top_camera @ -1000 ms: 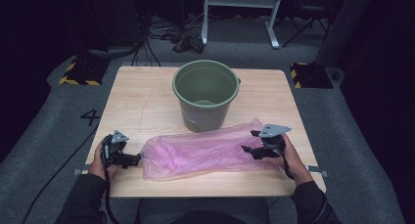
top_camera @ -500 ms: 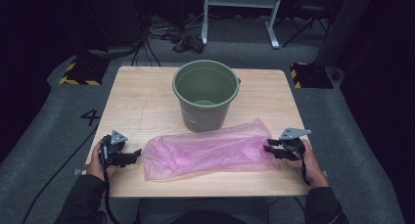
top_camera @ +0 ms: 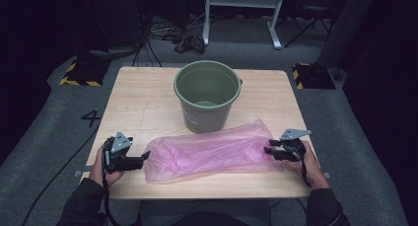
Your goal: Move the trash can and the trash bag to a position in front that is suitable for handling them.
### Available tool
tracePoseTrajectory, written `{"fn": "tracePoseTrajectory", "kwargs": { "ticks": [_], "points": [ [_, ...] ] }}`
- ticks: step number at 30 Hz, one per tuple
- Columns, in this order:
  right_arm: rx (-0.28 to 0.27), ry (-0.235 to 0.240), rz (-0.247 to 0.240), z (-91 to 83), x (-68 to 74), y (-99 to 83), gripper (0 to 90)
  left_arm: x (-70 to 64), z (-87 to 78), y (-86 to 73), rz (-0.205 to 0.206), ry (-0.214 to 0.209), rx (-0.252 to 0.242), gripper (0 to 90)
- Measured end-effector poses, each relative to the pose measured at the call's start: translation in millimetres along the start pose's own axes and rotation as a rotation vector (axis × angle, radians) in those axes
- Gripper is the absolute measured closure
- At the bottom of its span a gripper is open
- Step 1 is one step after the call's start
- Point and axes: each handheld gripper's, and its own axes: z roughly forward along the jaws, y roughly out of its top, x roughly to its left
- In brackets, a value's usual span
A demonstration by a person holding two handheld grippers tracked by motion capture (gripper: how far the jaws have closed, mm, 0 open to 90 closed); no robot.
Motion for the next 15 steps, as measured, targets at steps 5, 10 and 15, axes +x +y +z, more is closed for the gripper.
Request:
{"fn": "tracePoseTrajectory", "kwargs": {
  "ticks": [5,10,15],
  "points": [
    [-0.002,-0.001,0.007,0.3,-0.6,-0.5,53.7,-12.8,-4.0,8.5,0.015,-0.082,-0.007,17.2],
    [0.001,0.0,0.02,1.0,-1.8,0.1,52.7,-34.7,6.0,14.0,0.052,-0.124,0.05,17.6],
    [-0.007,0.0,0.028,1.0,-0.8,-0.9,53.2,-60.9,22.7,14.0,0.115,-0.156,0.112,18.5]
  ]
}}
